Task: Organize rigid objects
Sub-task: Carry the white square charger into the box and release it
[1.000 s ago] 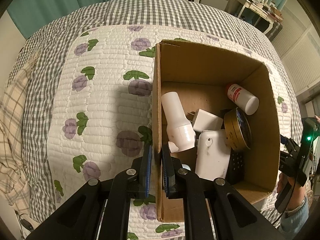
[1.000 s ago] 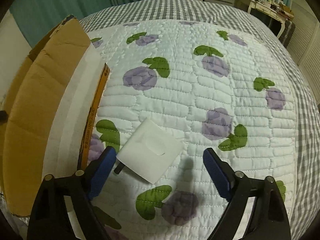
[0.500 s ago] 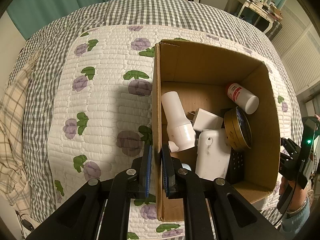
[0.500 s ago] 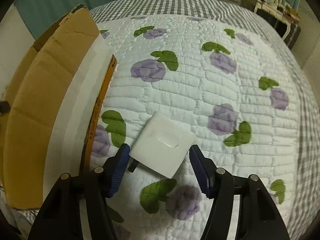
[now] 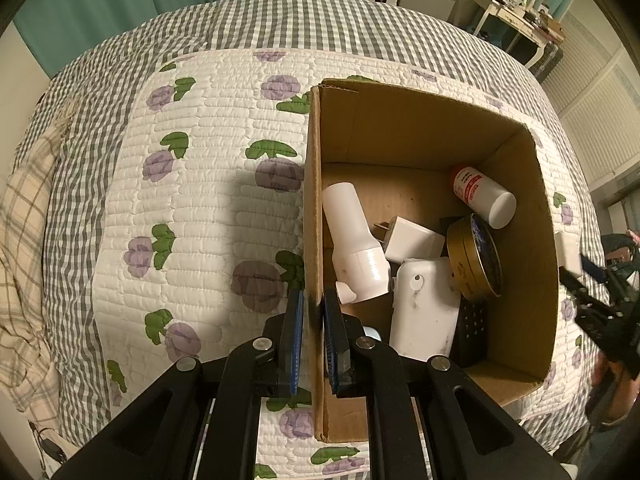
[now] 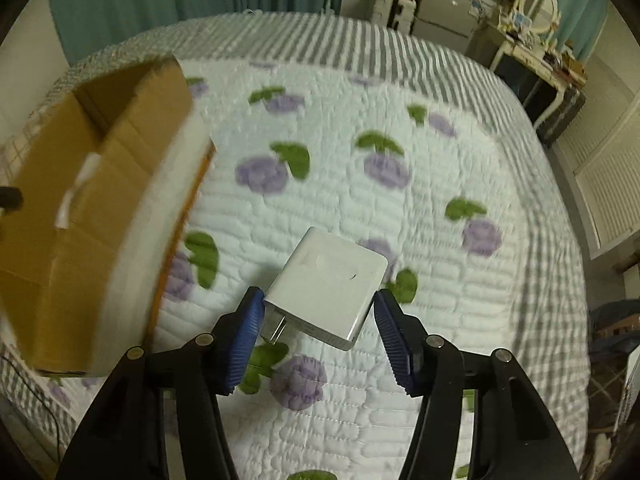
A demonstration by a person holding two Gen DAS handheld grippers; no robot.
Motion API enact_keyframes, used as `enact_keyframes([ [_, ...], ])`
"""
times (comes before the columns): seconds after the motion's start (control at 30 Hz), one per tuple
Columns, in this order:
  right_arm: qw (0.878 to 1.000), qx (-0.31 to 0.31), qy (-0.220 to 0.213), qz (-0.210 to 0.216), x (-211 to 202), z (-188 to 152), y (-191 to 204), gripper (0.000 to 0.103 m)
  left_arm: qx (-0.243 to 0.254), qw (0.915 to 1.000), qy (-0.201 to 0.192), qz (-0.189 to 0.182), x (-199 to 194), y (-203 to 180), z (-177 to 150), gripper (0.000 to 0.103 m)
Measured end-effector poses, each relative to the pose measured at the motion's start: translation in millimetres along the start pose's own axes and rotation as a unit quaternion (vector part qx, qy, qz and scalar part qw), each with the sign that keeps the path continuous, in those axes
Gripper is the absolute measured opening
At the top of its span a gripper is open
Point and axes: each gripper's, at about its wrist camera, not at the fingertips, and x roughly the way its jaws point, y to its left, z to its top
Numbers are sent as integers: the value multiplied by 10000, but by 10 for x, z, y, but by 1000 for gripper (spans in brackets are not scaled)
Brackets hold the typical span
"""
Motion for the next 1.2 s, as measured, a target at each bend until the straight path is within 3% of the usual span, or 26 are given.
enact_keyframes([
  [0.1,9995,-223,-208,-10,-271,172,118,56,-1,10000,-15,2,-6,-3,4,10],
  [0.33,9944,-705,-677,410,-871,609,630,54,-49,10000,-29,-34,-18,29,10,10],
  [0.53,9868,-1121,-924,716,-1089,878,1182,54,-179,9998,-66,-76,-36,45,19,10],
  [0.83,9842,-1208,-804,1019,-680,1025,1702,53,-242,9996,-60,-154,-35,69,14,10],
  [1.2,9884,-1188,-427,848,-45,1025,1851,51,-292,9994,-59,-158,-6,79,8,10],
])
